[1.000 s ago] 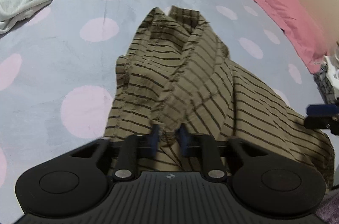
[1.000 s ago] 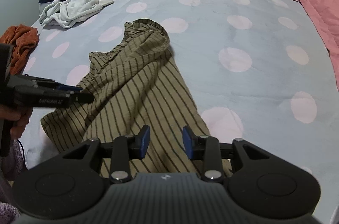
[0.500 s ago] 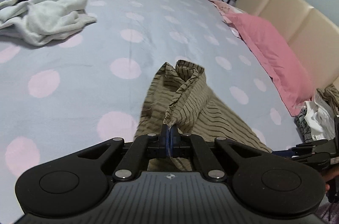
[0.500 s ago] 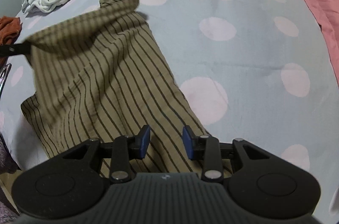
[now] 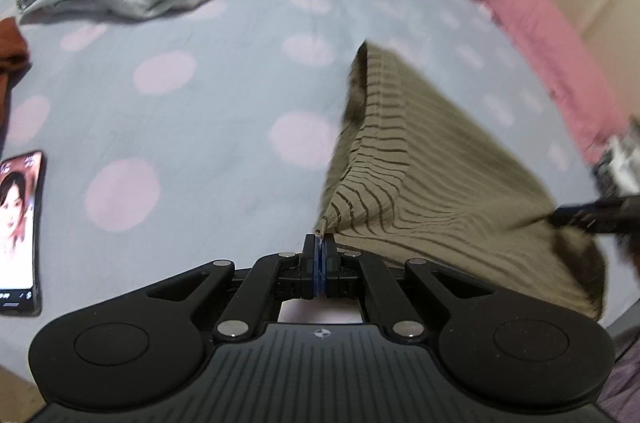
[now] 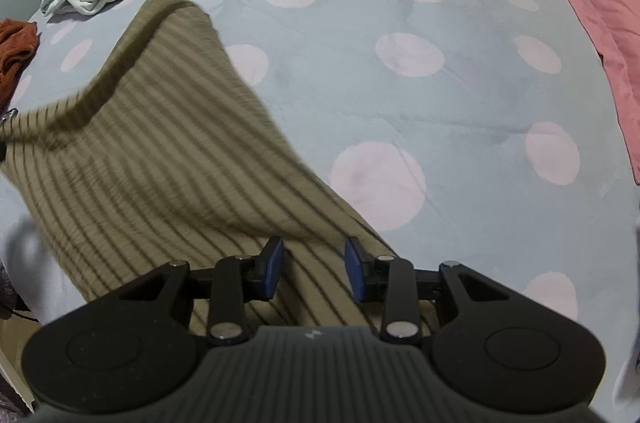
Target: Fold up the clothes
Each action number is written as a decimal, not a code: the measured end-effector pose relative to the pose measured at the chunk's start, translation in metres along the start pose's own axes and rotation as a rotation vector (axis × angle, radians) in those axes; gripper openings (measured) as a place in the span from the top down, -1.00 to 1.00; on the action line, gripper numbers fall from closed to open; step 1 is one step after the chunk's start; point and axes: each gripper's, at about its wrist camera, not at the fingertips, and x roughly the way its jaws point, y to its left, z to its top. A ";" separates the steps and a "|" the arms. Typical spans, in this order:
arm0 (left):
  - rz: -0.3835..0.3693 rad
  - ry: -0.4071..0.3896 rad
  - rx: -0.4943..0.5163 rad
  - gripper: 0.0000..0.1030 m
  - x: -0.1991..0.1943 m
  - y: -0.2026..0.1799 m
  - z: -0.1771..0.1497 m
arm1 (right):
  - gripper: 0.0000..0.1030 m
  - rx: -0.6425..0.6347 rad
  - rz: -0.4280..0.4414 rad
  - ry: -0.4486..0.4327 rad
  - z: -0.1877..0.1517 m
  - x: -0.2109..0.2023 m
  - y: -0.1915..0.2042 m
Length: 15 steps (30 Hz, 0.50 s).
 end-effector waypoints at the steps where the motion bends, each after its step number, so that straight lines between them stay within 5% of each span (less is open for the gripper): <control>1: 0.015 0.013 0.001 1.00 0.004 0.002 -0.002 | 0.27 0.002 -0.001 0.001 0.000 0.001 -0.001; 9: 0.059 0.108 0.019 1.00 0.036 0.004 -0.012 | 0.27 -0.031 -0.008 0.009 0.000 0.004 0.003; 15: 0.110 0.028 0.092 0.78 0.019 -0.009 -0.011 | 0.27 -0.065 0.023 -0.025 -0.006 -0.013 0.009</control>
